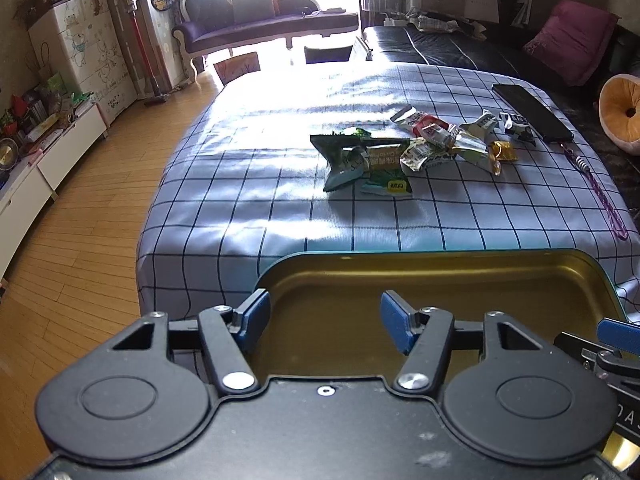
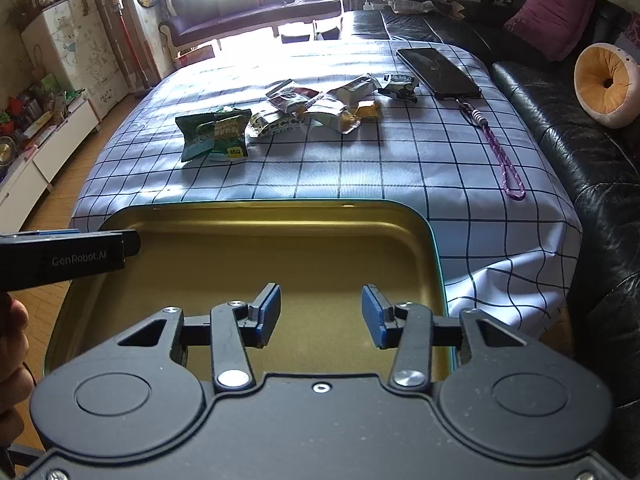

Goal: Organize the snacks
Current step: 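Reach the left tool to the green snack bag and close on it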

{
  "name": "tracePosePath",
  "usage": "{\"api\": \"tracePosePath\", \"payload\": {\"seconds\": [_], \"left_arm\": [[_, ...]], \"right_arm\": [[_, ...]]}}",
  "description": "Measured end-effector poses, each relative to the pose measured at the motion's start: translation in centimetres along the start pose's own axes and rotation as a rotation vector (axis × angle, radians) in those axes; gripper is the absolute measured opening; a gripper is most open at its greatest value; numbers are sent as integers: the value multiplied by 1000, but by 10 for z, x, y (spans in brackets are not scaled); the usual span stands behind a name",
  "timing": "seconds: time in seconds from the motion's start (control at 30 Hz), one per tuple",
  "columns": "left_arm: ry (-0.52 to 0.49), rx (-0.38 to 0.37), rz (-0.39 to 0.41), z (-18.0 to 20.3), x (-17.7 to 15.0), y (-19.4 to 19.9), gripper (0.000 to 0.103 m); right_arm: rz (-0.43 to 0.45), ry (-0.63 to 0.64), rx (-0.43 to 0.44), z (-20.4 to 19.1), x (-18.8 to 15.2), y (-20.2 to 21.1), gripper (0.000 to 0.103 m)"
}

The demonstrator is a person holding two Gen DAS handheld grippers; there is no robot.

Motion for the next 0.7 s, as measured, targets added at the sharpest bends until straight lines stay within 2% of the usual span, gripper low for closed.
{"api": "tracePosePath", "payload": {"seconds": [0.1,0.37,0.6,0.7], "left_arm": [[-19,7,30,-1,14,-6,64],[-48,-31,48,-4,60,-35,65],[-76,-26,45,-6,96,-77,65],[-93,-55,20,-8,105,-94,65]], "right_arm": [[23,16,-9,1,9,-1,53],[104,-8,13,14,45,-6,52],[99,19,16,19,70,-23,52],[108,46,-1,19,78,-30,52]]}}
Point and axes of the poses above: each gripper's, at about its wrist camera, not at the fingertips, and y roughly against the way its jaws point, z to its right, x to its top, the point moved 1 cm from there along -y, roughly the way its jaws point, and after that the axes turned 8 degrees about -z, right-handed, at the moved point
